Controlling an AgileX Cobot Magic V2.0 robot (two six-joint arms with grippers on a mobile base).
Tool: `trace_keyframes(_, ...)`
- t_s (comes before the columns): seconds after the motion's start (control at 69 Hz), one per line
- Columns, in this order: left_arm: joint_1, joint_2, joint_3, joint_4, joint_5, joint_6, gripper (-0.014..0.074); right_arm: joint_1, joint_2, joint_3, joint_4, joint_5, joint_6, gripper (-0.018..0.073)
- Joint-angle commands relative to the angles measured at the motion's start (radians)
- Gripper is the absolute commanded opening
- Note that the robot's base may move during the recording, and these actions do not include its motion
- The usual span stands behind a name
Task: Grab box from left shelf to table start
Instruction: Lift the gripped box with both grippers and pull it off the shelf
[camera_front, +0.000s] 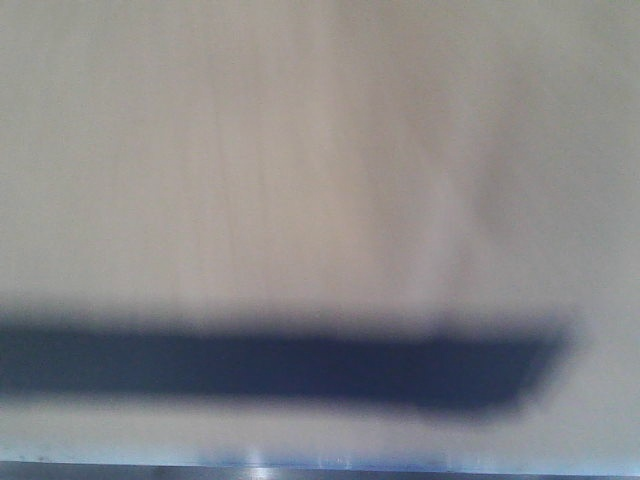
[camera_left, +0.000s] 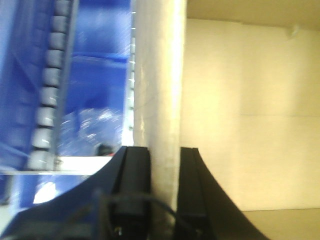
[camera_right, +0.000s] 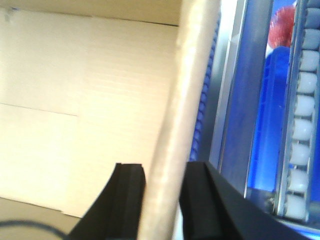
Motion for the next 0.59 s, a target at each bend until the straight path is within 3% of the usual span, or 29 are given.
trace_keyframes(0.0, -0.006, -0.082, -0.01, -0.066, -0.171, -0.016, -0.0099, -0.007, -0.084, 0.004, -0.063, -0.144, 0.008, 0.0059)
trace_keyframes(0.391, -0.006, -0.311, 0.018, -0.066, -0.173, -0.011, -0.0099, -0.007, -0.326, 0.029, -0.018, -0.164, 0.006, 0.0059)
trace_keyframes(0.579, -0.006, -0.396, 0.018, -0.066, -0.178, -0.011, -0.0099, -0.007, -0.406, 0.029, 0.064, -0.168, -0.073, 0.0059)
